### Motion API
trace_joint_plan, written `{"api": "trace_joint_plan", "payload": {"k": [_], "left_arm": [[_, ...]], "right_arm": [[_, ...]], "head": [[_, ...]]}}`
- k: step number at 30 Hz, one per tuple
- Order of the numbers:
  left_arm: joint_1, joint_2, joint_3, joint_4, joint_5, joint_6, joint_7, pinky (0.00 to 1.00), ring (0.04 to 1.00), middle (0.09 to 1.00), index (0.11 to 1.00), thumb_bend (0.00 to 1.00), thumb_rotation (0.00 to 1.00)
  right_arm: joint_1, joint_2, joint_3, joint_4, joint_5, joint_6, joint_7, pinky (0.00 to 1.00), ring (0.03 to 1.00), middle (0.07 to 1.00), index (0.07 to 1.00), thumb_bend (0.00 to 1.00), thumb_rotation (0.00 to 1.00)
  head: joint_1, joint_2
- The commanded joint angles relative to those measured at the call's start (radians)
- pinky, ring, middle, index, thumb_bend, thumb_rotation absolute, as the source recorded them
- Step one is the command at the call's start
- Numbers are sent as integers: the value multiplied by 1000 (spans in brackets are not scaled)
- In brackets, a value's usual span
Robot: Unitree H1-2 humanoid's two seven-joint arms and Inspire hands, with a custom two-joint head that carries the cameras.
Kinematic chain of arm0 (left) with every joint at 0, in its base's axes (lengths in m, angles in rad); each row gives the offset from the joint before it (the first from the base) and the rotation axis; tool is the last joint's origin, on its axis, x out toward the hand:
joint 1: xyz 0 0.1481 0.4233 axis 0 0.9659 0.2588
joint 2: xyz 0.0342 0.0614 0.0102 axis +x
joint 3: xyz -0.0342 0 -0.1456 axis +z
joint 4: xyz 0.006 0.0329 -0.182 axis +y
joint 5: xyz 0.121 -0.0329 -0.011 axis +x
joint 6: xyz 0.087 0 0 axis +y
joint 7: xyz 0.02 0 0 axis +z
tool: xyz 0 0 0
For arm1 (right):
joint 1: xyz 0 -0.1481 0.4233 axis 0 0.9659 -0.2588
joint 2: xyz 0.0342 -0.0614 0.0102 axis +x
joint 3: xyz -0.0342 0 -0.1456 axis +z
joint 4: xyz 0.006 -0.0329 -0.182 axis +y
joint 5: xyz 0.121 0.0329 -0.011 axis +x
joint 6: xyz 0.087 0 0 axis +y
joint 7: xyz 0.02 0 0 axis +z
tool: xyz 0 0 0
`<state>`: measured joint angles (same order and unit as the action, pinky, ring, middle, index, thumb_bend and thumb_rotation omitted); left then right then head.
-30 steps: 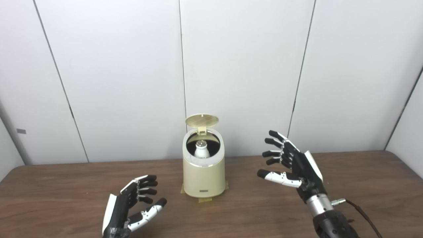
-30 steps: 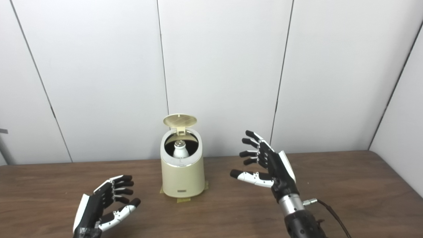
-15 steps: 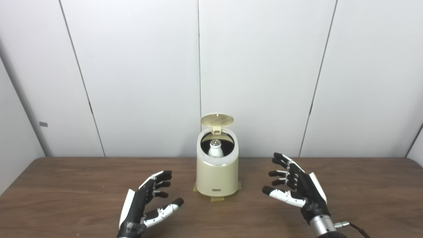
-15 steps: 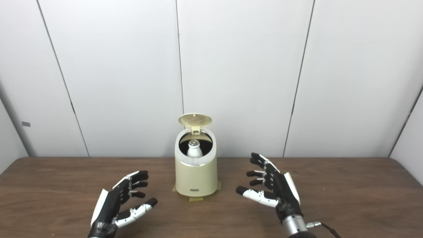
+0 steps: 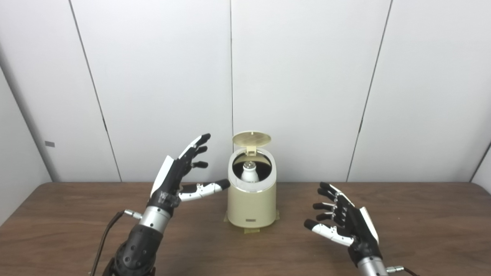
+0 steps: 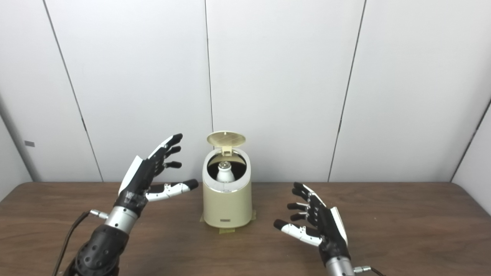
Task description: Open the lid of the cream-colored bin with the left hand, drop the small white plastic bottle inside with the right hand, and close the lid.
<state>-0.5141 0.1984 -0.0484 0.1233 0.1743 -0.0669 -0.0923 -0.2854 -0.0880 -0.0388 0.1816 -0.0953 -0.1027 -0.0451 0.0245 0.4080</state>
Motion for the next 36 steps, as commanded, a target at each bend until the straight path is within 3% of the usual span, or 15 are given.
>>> {"api": "trace_joint_plan", "payload": {"k": [1, 10, 17, 21, 23, 25, 32, 36], "left_arm": [[-90, 19, -3, 7, 11, 18, -8, 760, 921, 954, 965, 908, 289], [-239, 45, -54, 114, 37, 15, -67, 812, 950, 985, 964, 935, 329], [-306, 51, -98, 183, 90, 10, -75, 816, 962, 990, 959, 959, 391], [-333, 60, -133, 212, 107, 8, -113, 830, 990, 1000, 986, 954, 406], [-341, 65, -150, 221, 113, 6, -139, 895, 998, 1000, 993, 961, 418], [-348, 76, -175, 224, 131, 0, -162, 940, 1000, 985, 955, 948, 419], [-319, 114, -227, 145, 207, 28, -205, 791, 889, 833, 777, 929, 477], [-310, 121, -232, 134, 226, 32, -210, 776, 878, 802, 707, 917, 471]], "right_arm": [[-32, -3, -9, -16, 5, -25, -14, 568, 679, 830, 840, 846, 324], [-16, 9, -12, -27, 7, -14, -22, 563, 671, 828, 842, 831, 309], [-14, 18, -13, -33, 23, -14, -18, 538, 665, 824, 840, 837, 295], [-12, 19, -11, -43, 28, -3, -16, 537, 662, 819, 837, 836, 285], [-12, 16, -9, -40, 23, -7, -16, 545, 667, 820, 838, 837, 303], [-12, 17, -9, -43, 23, -3, -17, 538, 660, 817, 836, 839, 302], [-11, 7, -9, -54, 13, 7, -16, 535, 649, 815, 836, 836, 300], [-12, 7, -9, -54, 16, 6, -13, 522, 648, 810, 836, 836, 306]], "head": [[0, 1], [-10, -1], [-17, -2], [-17, -2], [-23, -2], [-26, 0], [-25, -2], [-27, 0]]}}
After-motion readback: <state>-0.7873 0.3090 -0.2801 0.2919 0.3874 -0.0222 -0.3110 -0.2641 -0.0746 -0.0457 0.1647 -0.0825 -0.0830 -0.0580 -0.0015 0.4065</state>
